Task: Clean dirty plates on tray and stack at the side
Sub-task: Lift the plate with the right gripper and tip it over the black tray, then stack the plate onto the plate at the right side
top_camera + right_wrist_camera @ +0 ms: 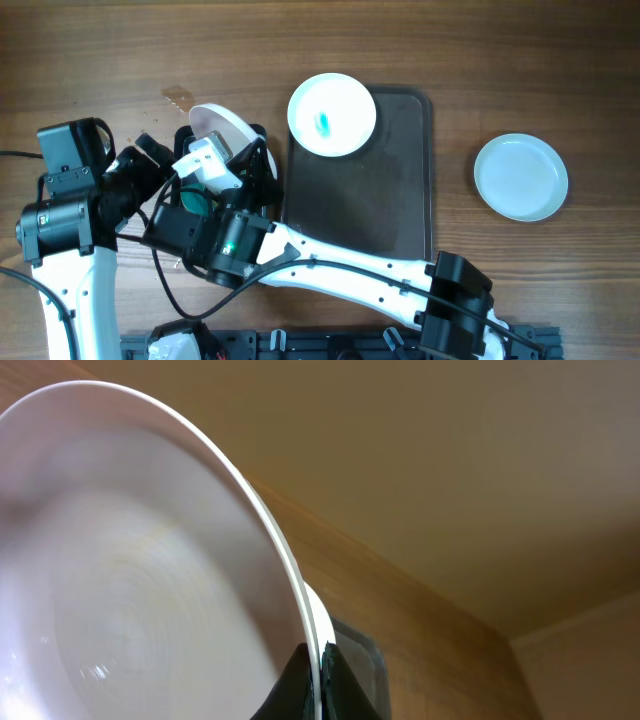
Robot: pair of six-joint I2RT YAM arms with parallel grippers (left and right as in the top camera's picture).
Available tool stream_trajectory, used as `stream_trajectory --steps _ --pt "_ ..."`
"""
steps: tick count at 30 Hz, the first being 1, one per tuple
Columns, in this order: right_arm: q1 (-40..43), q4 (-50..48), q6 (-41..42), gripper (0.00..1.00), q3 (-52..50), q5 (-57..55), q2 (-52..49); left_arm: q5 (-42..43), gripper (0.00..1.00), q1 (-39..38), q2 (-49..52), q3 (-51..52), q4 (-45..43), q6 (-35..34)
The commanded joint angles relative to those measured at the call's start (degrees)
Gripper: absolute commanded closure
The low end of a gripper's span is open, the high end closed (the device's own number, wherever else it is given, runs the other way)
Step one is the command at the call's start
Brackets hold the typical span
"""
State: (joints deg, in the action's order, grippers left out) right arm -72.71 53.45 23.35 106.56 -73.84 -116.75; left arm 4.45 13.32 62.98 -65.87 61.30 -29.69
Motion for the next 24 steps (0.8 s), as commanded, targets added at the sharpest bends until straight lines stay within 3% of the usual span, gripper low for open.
stream_trajectory --steps 1,9,11,15,18,21,24 --pt "-0.2 -0.31 0.76 0.96 1.75 -2.56 2.45 0.87 0.0 0.42 -0.31 -1.07 -0.13 -0.52" --pt "2.64 -0.02 2.8 0.96 1.73 -4.35 2.45 0.85 0.0 0.42 -0.31 -1.07 -0.13 -0.55" --pt "6.56 0.15 5.05 0.96 1.73 5.81 2.45 0.85 0.0 0.42 -0.31 -1.07 -0.13 -0.55" --pt "19.65 1.49 6.86 0.96 1.75 50.42 3.72 0.87 0.0 0.42 -0.31 -1.07 -0.13 -0.55" --pt "29.77 1.57 5.84 0.96 1.75 75.82 7.06 0.85 0.0 0.42 -0.31 -1.07 -0.13 -0.55" --pt "40.76 3.15 4.02 0.96 1.75 89.68 12.48 0.85 0.0 0.42 -0.31 -1.07 -0.13 -0.55" --pt "50.47 8.81 3.52 0.96 1.7 91.41 18.25 0.85 0.0 0.42 -0.31 -1.07 -0.13 -0.55"
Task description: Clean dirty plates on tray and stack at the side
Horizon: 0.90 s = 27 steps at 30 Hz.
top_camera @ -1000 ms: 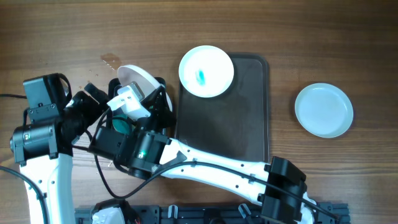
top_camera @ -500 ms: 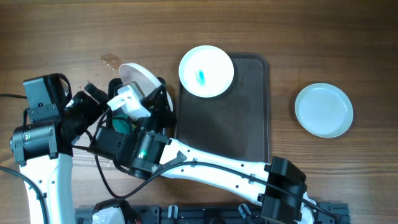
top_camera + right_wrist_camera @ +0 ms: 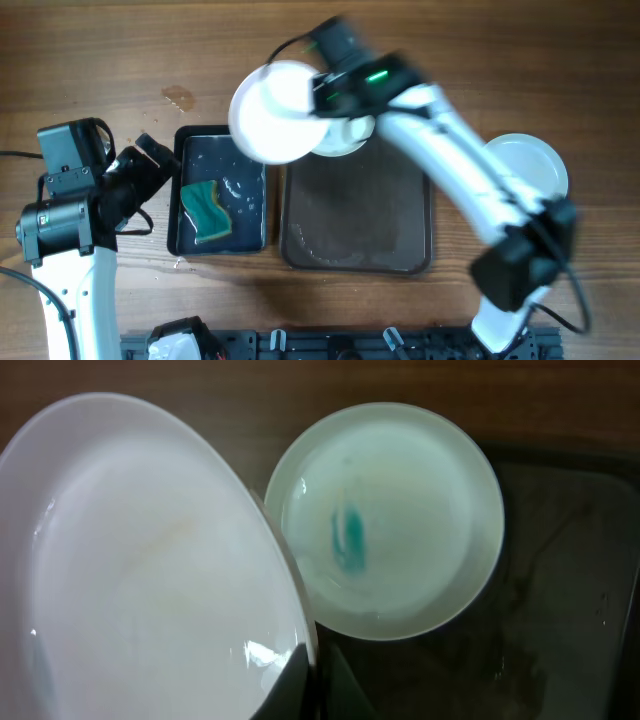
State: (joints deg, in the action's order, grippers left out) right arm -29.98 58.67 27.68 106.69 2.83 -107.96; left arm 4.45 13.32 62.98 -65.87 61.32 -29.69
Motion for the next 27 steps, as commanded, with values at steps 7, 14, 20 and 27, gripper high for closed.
stream_trajectory --steps 7,14,20,27 --pt "37.92 14.6 -3.74 0.96 -9.84 8.52 21.88 0.87 0.0 0.42 -0.31 -1.07 -0.15 -0.55" --pt "62.12 -4.07 -2.97 0.96 -44.26 9.16 21.97 0.87 0.0 0.42 -0.31 -1.07 -0.15 -0.55" --pt "68.46 -14.47 -1.07 0.9 -53.02 5.42 21.09 0.85 0.0 0.42 -0.31 -1.07 -0.15 -0.55" --pt "67.17 -6.84 -8.5 0.58 -45.27 15.06 24.48 0.87 0.0 0.42 -0.31 -1.07 -0.15 -0.55"
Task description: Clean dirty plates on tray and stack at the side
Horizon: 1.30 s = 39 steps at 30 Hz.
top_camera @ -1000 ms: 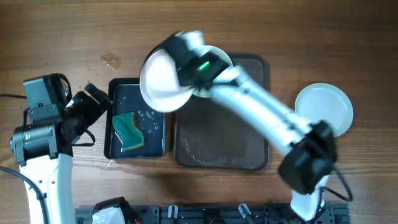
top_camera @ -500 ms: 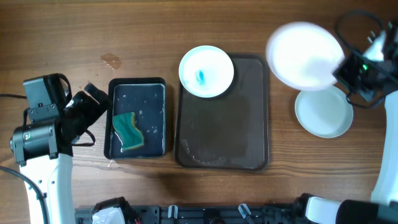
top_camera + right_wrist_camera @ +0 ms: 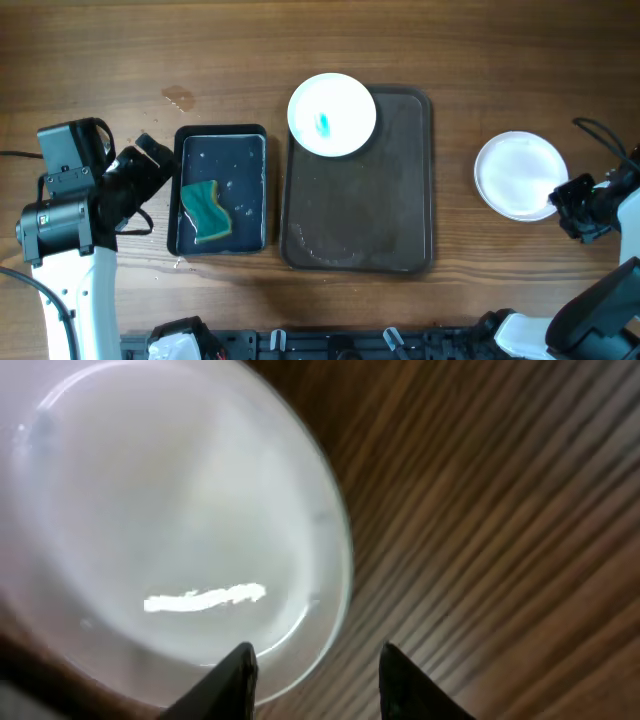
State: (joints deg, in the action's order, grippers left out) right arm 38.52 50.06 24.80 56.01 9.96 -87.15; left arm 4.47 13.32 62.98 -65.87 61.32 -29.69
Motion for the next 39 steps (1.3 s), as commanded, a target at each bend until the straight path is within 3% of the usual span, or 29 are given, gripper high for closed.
stream_trajectory --steps 1,5,7,10,13,17,22,24,25,26,31,39 --pt "-3.34 3.21 -7.72 0.58 7.17 12.52 5.73 0.83 0.0 0.42 -0.31 -1.07 -0.15 -0.55" --pt "-15.96 2.49 -12.52 0.5 10.14 18.97 11.02 0.85 0.0 0.42 -0.31 -1.07 -0.15 -0.55" --pt "-28.35 -0.44 -14.34 0.48 10.38 14.99 11.63 0.85 0.0 0.42 -0.31 -1.07 -0.15 -0.55" --pt "-42.82 -6.23 -14.36 0.48 10.36 6.95 7.85 0.83 0.0 0.42 -0.31 -1.07 -0.15 -0.55" --pt "-53.88 -16.35 -16.61 0.43 10.38 0.87 -2.69 0.85 0.0 0.42 -0.31 -1.07 -0.15 -0.55" --pt "-55.95 -25.46 -18.91 0.41 12.37 -2.36 -16.2 0.85 0.0 0.42 -0.31 -1.07 -0.15 -0.55" --pt "-55.32 -26.34 -19.12 0.43 23.71 -0.44 -31.63 0.83 0.0 0.42 -0.31 -1.07 -0.15 -0.55" --pt "-55.32 -28.06 -18.45 0.61 25.05 0.02 -33.83 0.85 0.0 0.42 -0.31 -1.07 -0.15 -0.55" --pt "-55.17 -28.74 -17.14 0.8 25.05 -1.25 -34.03 0.83 0.0 0.42 -0.31 -1.07 -0.15 -0.55" --pt "-54.88 -29.03 -15.23 0.96 25.05 -1.66 -33.9 0.83 0.0 0.42 -0.31 -1.07 -0.15 -0.55" --pt "-52.98 -21.86 -8.44 0.96 25.05 -1.73 -27.71 0.85 0.0 0.42 -0.31 -1.07 -0.15 -0.55" --pt "-51.58 3.21 -6.01 0.96 24.98 -4.48 -1.29 0.83 0.0 0.42 -0.31 -1.07 -0.15 -0.55"
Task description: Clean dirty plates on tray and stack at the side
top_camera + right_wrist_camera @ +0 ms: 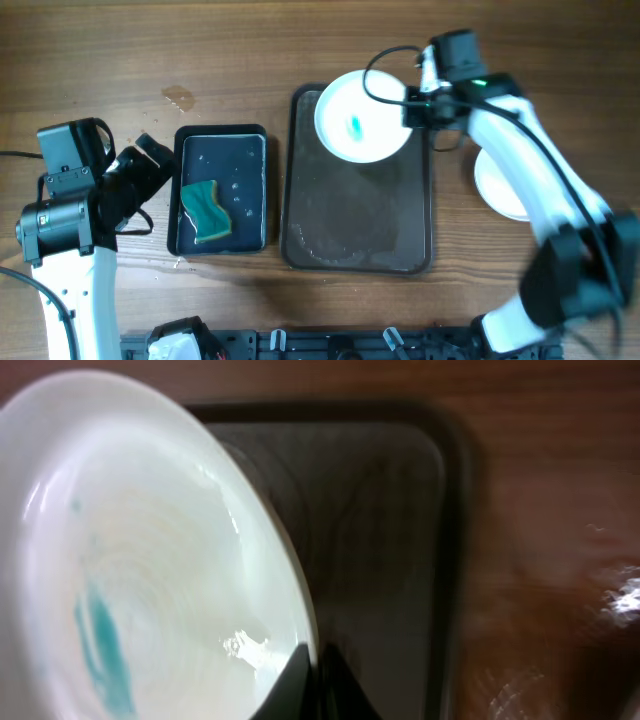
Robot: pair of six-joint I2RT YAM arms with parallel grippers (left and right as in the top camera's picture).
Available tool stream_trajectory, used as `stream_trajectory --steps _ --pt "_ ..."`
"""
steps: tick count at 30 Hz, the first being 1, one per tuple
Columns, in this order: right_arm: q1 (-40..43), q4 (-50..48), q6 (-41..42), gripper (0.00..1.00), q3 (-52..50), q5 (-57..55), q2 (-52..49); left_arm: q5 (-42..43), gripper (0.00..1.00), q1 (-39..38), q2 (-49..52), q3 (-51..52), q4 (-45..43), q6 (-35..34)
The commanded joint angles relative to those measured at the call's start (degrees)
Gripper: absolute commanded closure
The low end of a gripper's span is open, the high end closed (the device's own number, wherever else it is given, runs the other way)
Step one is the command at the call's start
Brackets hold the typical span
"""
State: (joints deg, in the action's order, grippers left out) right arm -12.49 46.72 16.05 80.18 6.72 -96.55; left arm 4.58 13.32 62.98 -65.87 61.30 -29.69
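Observation:
A white plate [355, 128] with a blue-green smear is over the far end of the dark tray [350, 220]. My right gripper [412, 108] is at its right rim. The right wrist view shows the gripper [315, 680] shut on the rim of this plate [150, 560], with the tray [400, 510] below. A stack of clean white plates [492, 185] lies on the table right of the tray, partly hidden by my right arm. My left gripper [150, 165] rests left of the basin; whether it is open or shut does not show.
A dark basin [245, 160] holding water and a green sponge [205, 208] stands left of the tray. A small wet spot [178, 97] marks the table at the far left. My left arm fills the near-left corner.
My right gripper was open beside the clean plates at the right. Now it is shut on the right rim of the smeared plate, which has shifted a little to the right on the tray.
My right gripper held a white plate over the basin at the left. Then it held it above the tray's far-left corner. Then that plate lay on the stack at the right with the gripper open beside it. Now the gripper grips the smeared plate.

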Motion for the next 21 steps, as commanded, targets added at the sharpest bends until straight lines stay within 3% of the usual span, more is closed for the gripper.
stream_trajectory --steps 1,3,5,7,8,11,13,14,16,19,21 --pt "-0.61 9.27 4.07 0.96 0.46 -1.46 9.53 0.74 0.0 0.42 -0.31 -1.07 -0.13 -0.55" --pt "-0.74 14.69 10.19 0.95 -3.1 -1.14 11.67 0.74 0.0 0.42 -0.31 -1.07 -0.13 -0.55" --pt "-1.7 13.53 14.93 0.96 -9.46 -0.55 12.46 0.74 0.0 0.42 -0.31 -1.07 -0.13 -0.55" --pt "-3.8 4.07 24.06 0.96 -20.9 -0.2 12.55 1.09 0.0 0.42 -0.31 -1.07 -0.17 -0.96" --pt "-4.7 -5.68 29.79 0.96 -28.83 1.27 12.5 3.54 0.0 0.42 -0.31 -1.07 -0.13 -1.18" --pt "-5.18 -21.09 33.83 0.96 -38.71 5.38 12.5 8.22 0.0 0.42 -0.31 -1.07 -0.2 -1.16" --pt "-5.18 -23.65 33.0 0.96 -40.28 5.2 12.5 9.99 0.0 0.39 -0.31 -1.07 -0.15 -0.5" --pt "-5.18 -23.87 31.21 0.91 -40.22 4.87 12.5 9.97 0.0 0.39 -0.31 -1.07 -0.15 -0.31" --pt "-5.18 -23.56 22.53 0.68 -39.17 5.35 12.59 10.01 0.0 0.09 -0.04 -1.01 -0.11 4.15" --pt "-4.9 -14.78 10.97 0.64 -33.99 2.93 14.36 9.22 0.02 -3.87 2.58 -0.74 2.69 7.93" --pt "-4.68 -8.57 6.62 0.64 -29.83 1.73 16.15 7.37 0.08 -6.34 5.11 -0.72 3.85 8.09"
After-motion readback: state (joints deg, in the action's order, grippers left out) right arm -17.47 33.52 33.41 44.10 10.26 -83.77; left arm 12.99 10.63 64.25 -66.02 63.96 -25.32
